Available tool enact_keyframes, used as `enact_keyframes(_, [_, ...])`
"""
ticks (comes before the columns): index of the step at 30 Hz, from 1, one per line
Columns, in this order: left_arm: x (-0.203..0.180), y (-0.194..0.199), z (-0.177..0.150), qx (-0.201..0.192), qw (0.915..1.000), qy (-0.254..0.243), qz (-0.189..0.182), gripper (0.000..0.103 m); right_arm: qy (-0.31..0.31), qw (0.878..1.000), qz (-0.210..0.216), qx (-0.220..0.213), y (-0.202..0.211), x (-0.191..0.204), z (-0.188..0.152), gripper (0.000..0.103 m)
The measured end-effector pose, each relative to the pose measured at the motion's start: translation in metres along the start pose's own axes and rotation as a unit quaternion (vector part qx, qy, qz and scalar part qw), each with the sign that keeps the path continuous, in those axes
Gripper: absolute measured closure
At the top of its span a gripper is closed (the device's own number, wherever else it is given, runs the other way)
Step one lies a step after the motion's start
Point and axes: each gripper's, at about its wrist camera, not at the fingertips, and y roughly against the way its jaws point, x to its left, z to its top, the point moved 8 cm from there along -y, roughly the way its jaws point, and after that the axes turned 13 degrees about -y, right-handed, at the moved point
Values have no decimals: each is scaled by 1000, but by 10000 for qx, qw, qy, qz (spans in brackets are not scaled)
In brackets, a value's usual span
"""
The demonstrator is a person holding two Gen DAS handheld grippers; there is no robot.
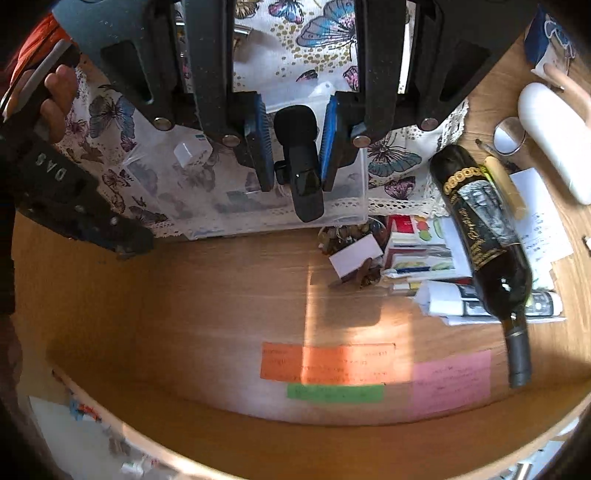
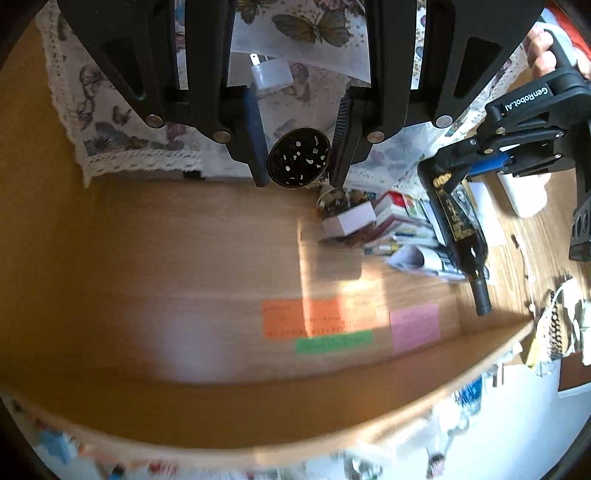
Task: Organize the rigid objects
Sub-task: 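Release the black item into the box with the left gripper while the right gripper drops the disc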
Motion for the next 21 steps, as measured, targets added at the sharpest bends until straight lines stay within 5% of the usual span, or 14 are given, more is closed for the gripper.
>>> enact_keyframes(21, [-13, -84, -31, 854, 9959, -125, -279, 79, 131, 9902, -213, 1377, -74, 0, -58, 73])
